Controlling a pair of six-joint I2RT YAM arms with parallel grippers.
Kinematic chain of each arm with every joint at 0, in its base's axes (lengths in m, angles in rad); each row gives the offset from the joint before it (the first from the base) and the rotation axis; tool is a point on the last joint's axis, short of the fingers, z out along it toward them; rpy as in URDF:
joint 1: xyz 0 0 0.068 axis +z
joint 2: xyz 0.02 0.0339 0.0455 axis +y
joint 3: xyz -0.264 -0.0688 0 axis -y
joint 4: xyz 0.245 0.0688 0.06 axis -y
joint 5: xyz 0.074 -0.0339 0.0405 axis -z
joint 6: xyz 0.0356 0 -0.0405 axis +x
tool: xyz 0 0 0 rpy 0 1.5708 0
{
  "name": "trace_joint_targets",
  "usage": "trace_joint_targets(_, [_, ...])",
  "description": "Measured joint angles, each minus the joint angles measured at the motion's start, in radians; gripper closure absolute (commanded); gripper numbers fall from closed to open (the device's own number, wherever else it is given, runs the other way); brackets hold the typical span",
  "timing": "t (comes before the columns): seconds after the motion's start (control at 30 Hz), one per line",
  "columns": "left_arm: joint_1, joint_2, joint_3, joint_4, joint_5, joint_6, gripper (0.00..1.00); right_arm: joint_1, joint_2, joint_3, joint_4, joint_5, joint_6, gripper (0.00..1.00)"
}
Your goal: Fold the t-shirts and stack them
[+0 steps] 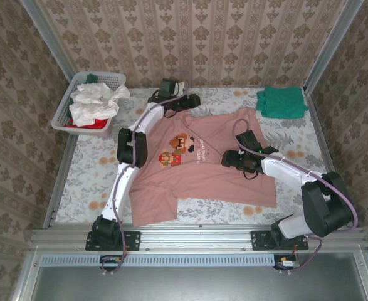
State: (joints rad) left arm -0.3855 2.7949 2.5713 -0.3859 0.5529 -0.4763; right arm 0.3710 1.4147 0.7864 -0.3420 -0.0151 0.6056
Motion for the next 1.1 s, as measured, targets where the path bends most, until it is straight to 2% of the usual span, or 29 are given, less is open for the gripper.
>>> trace_joint_targets(0.17, [0.068, -0.074, -0.072, -0.069, -0.068, 0.057, 0.16, 0.0, -0.032, 0.0, -0.002, 0.0, 0.0, 0.23])
trace_joint_targets(0.37, [0.148, -0.098, -0.063, -0.108, -0.127, 0.127, 0.16, 0.0, -0.034, 0.0, -0.002, 0.0, 0.0, 0.23])
trace_joint_targets(0.73, [0.147, -0.03, -0.027, -0.04, -0.081, 0.125, 0.15, 0.0, -0.092, -0.05, -0.002, 0.001, 0.0, 0.22])
trace_joint_targets(0.8, [0.155, -0.032, -0.029, -0.026, -0.086, 0.122, 0.12, 0.0, -0.101, -0.064, -0.002, 0.004, 0.0, 0.22])
trace_joint_targets(0.83, [0.159, -0.035, -0.03, -0.026, -0.092, 0.124, 0.01, 0.0, -0.105, -0.069, -0.002, 0.006, 0.0, 0.22])
trace_joint_targets(0.97, [0.173, -0.096, -0.081, -0.044, -0.144, 0.134, 0.0, -0.002, -0.117, -0.077, -0.007, 0.016, -0.011, 0.17])
trace_joint_targets(1.1, [0.177, -0.26, -0.232, -0.058, -0.205, 0.161, 0.0, -0.002, -0.18, -0.077, -0.008, 0.031, -0.041, 0.07])
